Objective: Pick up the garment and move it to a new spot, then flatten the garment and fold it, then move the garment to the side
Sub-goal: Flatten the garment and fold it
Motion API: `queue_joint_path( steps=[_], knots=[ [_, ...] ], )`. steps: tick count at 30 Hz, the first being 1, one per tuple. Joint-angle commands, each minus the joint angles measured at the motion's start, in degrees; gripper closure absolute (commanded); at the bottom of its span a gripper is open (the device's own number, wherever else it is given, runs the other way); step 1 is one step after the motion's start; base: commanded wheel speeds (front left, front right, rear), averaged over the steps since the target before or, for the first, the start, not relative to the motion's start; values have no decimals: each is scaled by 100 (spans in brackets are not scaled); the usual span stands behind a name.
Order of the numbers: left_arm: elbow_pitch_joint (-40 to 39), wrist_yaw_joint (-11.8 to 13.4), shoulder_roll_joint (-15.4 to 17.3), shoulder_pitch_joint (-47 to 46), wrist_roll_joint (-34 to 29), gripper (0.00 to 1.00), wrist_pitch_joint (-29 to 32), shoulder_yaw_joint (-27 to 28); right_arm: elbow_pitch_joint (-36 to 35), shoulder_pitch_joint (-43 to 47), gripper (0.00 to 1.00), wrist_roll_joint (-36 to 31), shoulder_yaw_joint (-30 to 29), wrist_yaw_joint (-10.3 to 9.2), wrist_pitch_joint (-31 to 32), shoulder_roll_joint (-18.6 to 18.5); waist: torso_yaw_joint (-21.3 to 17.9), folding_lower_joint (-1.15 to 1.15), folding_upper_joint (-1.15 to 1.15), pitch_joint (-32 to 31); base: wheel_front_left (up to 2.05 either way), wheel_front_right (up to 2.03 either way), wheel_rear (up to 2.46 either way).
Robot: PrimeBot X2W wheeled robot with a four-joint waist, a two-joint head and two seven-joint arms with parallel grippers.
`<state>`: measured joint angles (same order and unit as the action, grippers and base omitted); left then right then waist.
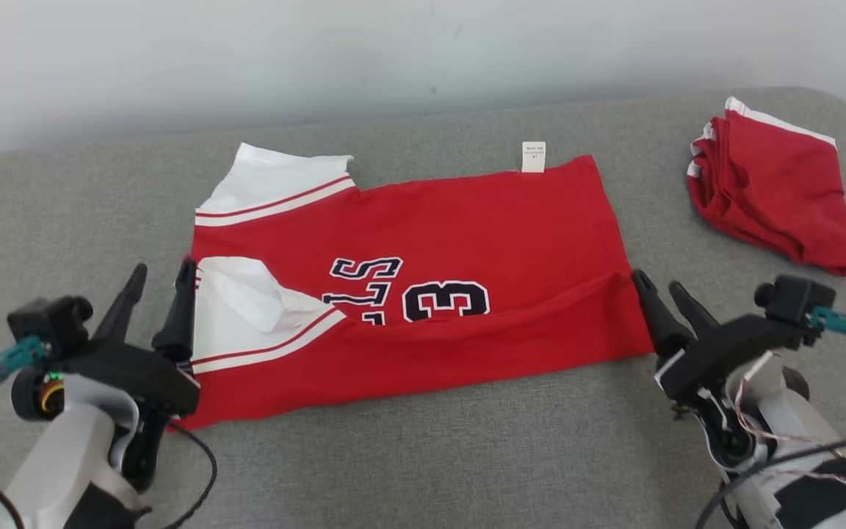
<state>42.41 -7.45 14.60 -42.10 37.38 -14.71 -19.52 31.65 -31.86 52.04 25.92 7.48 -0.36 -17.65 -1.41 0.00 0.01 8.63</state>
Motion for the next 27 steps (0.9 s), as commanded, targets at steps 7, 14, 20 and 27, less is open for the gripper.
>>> queue_joint_path(
  steps=[7,14,20,27],
  knots=[
    [-824,98,2,840,-187,0,-49,474,-217,524,0,-224,209,2,-422,-344,131,0,-1,-165,0,0,0],
    [-1574,318,-189,1796,-662,0,-41,731,-293,821,0,-590,210,2,-631,-441,192,0,-1,-175,0,0,0],
    [-1646,365,-355,2260,-942,0,-41,861,-237,919,0,-1004,101,2,-688,-370,243,0,-1,-104,0,0,0],
    [-1420,348,-470,2313,-1180,0,-41,1022,-181,920,0,-1349,41,2,-650,-269,218,0,-1,0,0,0,0]
  ],
)
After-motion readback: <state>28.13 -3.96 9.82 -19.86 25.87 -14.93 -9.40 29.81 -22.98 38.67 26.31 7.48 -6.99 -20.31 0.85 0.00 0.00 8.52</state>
